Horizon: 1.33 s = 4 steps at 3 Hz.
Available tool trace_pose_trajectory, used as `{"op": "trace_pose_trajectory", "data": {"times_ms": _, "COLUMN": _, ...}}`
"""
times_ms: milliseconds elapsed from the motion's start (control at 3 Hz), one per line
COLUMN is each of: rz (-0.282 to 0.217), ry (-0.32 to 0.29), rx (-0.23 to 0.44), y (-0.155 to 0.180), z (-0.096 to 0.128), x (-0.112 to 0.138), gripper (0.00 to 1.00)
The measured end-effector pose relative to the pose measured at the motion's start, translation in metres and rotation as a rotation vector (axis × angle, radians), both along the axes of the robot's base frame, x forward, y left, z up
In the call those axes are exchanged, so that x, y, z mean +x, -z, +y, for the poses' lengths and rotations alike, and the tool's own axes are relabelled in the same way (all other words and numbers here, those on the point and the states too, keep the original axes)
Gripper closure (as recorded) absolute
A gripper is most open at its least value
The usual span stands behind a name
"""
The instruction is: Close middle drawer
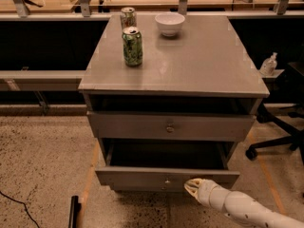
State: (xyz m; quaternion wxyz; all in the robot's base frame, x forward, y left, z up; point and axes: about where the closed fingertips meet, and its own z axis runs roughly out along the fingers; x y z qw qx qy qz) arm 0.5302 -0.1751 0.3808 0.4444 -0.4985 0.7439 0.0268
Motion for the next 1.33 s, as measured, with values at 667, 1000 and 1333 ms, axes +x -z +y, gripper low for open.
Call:
{"op": "trace_pose_trajectory", "data": {"times_ms": 667, "rz": -0.013, "ry": 0.000, "rx": -0.010, "y": 0.002, "z": -0.001, "x": 0.011, "gripper": 1.00}}
{"op": "trace_pose_trajectory", "data": {"times_ms": 1000, "rz": -0.053, "ry": -0.011, "rx": -0.034, "y": 0.000, "z": -0.001, "x": 0.034, "gripper": 1.00}}
{"op": "trace_pose_trajectory", "data": {"times_ms": 1333, "rz": -0.053, "ry": -0.011, "rx": -0.034, "y": 0.000, "z": -0.001, "x": 0.033, "gripper": 1.00}}
